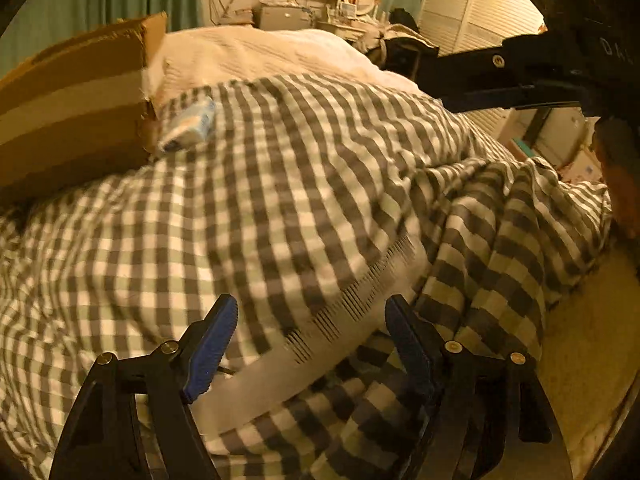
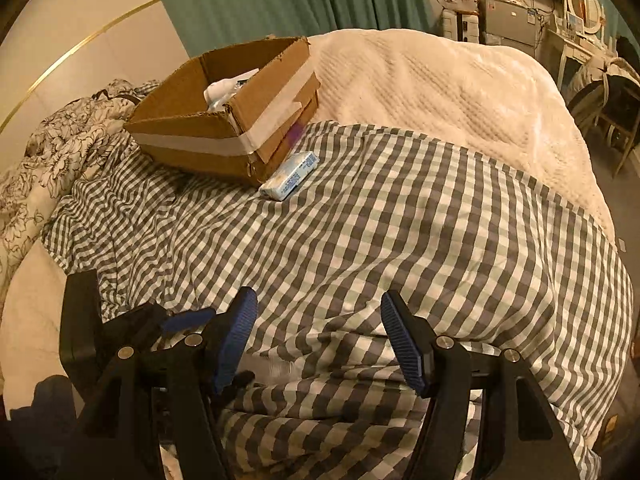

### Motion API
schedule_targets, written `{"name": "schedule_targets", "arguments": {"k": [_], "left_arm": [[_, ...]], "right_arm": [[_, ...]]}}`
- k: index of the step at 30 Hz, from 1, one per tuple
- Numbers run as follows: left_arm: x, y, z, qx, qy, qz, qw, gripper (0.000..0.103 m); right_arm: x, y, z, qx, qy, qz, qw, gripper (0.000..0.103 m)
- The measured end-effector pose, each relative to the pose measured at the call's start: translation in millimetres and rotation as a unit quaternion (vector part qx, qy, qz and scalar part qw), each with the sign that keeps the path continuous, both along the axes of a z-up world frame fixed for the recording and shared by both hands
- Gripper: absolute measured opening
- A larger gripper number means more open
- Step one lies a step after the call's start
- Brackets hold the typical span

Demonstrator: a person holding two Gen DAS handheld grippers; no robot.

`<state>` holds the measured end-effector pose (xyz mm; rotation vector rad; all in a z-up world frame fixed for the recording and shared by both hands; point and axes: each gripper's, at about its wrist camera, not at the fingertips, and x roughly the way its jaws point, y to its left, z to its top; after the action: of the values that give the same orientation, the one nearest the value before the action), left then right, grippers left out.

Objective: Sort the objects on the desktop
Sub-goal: 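Move both tools back down to the clear comb and blue-white packet, then grasp the clear plastic comb with the left tool while the right tool grasps the blue-white packet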

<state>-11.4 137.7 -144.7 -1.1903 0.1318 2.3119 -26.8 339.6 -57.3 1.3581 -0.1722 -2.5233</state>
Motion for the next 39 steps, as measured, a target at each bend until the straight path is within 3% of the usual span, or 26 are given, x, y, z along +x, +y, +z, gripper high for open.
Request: {"name": "schedule_targets", "arguments": {"k": [2, 17, 23, 25, 26, 27, 31, 33, 35, 38, 39], "left_arm": [[4, 1, 0, 0.008, -0.012, -0.012, 0.9998, 0.066], [23, 13, -3, -0.064, -0.001, -0.026, 0.9976, 0.065], [25, 11, -2, -0.064, 0.000, -0.027, 0.9976, 0.057], [26, 10, 0, -0.069, 0.003, -0.028, 0.9972, 0.049], [24, 10, 0, -0.070, 0.005, -0.026, 0.9972, 0.037], [23, 7, 0, -0.062, 0.001, -0.026, 0.9977, 0.034], [16, 3, -3, -0.048, -0.015, -0.023, 0.9985, 0.031], [16, 8, -9, -0.058, -0.028, -0.036, 0.9973, 0.035], [20, 13, -10, -0.076, -0.015, -0.040, 0.9962, 0.036], [17, 13, -13, -0.073, -0.022, -0.047, 0.9960, 0.036], [15, 11, -13, -0.063, -0.027, -0.047, 0.9965, 0.030]], "right_arm": [[1, 0, -1, 0.001, 0.000, -0.002, 1.000, 0.064], [12, 3, 0, 0.012, 0.002, -0.030, 0.999, 0.064], [13, 11, 2, 0.003, 0.002, -0.047, 0.999, 0.064], [13, 12, 2, 0.002, 0.000, -0.048, 0.999, 0.064], [13, 13, 3, 0.001, 0.001, -0.048, 0.999, 0.064], [14, 13, 3, 0.001, 0.001, -0.048, 0.999, 0.064], [14, 10, 3, 0.002, 0.002, -0.043, 0.999, 0.064], [14, 9, 3, 0.003, 0.000, -0.043, 0.999, 0.064], [13, 9, 2, 0.002, -0.002, -0.044, 0.999, 0.064], [13, 9, 2, -0.003, -0.004, -0.043, 0.999, 0.064], [14, 9, 2, -0.004, -0.004, -0.043, 0.999, 0.064]]}}
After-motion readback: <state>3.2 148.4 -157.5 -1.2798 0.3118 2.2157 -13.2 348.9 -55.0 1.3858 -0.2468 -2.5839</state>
